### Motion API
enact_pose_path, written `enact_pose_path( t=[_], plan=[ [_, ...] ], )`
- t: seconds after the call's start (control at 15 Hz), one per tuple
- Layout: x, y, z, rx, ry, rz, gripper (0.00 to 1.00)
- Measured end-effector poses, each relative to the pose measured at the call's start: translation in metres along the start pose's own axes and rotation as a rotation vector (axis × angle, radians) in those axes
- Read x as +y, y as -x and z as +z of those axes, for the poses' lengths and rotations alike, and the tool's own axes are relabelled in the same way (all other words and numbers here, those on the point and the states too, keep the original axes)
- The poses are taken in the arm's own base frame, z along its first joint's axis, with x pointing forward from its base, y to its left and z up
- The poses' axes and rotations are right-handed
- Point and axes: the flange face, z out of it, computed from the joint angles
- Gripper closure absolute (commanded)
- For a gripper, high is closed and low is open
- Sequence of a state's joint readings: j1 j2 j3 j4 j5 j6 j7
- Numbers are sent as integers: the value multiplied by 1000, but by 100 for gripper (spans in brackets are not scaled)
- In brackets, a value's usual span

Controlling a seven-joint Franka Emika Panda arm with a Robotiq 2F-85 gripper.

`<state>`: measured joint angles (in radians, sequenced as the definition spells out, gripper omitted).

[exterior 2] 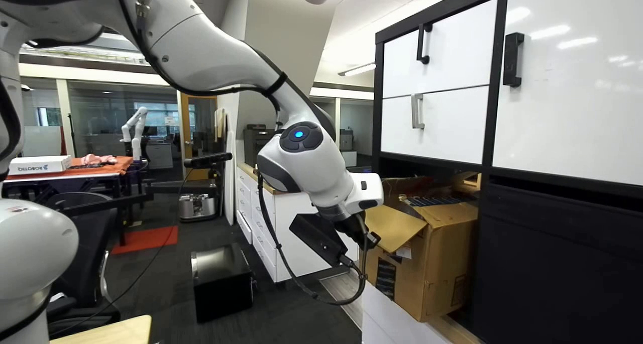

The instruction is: Push the box fully in

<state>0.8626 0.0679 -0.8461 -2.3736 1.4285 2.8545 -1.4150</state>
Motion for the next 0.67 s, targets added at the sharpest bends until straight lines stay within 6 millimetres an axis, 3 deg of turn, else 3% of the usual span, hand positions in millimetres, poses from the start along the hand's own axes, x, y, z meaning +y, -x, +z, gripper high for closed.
enact_pose_path(
  t=[0.4, 0.67],
  plan=[
    [17, -6, 67, 11, -5, -5, 96],
    [23, -22, 107, 26, -11, -13, 96]
  ],
)
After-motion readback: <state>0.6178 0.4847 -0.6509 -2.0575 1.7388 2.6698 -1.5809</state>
